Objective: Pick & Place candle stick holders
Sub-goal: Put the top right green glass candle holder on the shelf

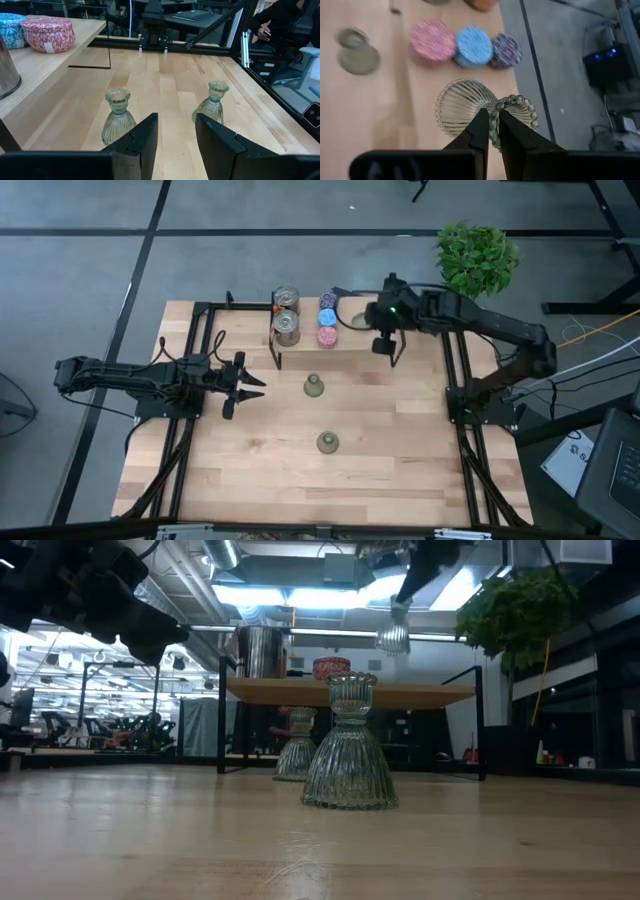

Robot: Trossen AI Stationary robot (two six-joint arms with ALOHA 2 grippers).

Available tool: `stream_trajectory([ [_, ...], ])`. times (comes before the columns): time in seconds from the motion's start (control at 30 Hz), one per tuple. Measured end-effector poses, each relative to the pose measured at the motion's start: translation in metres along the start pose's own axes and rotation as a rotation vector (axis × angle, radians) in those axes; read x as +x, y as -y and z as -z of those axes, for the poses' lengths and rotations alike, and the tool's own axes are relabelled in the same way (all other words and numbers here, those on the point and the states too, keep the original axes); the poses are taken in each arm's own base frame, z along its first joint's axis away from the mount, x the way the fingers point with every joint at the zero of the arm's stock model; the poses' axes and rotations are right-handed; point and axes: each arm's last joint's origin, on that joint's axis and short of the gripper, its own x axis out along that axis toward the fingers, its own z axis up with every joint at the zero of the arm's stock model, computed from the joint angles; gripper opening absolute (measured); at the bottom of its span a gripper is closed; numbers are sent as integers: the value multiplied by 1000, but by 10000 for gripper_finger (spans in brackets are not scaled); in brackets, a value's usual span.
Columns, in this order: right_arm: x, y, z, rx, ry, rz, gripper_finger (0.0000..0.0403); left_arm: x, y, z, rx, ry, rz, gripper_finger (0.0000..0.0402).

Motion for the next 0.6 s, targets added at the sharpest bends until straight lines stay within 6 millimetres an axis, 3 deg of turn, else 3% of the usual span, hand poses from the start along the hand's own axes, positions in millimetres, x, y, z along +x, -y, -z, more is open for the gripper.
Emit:
stream_trajectory([
  [0.27,34,26,8,-4,-93,46,33,0,0,0,0,0,0,127],
  [0.6,44,53,16,58,-89,117,33,0,0,0,0,0,0,127],
])
